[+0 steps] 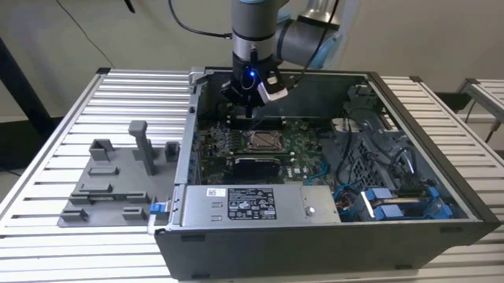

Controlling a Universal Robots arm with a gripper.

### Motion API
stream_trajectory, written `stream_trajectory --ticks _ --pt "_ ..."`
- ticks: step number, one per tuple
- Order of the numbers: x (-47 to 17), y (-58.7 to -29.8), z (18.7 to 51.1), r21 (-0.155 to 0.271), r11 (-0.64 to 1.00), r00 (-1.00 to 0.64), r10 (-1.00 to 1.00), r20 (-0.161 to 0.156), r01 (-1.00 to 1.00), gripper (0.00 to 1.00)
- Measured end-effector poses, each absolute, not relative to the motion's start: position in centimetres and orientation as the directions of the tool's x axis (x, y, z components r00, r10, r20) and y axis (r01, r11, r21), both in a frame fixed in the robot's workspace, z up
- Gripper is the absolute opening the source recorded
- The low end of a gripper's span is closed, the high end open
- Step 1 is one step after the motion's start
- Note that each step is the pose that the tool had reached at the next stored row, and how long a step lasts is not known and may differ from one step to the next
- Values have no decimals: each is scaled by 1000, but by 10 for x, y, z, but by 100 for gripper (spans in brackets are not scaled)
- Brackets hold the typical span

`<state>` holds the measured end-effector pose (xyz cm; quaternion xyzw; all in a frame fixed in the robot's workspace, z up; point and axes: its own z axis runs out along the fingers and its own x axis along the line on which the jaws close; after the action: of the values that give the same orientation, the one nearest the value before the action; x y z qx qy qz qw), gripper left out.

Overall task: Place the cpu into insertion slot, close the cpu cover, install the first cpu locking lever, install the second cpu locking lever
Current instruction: 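Install the first cpu locking lever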

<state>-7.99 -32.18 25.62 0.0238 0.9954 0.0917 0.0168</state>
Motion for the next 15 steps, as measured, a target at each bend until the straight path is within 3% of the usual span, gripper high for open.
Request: stream_trajectory --ticks 4,15 --pt "-81 -322 253 197 980 -997 48 -52 37 11" --pt "-81 -322 241 234 972 -999 13 -51 0 11"
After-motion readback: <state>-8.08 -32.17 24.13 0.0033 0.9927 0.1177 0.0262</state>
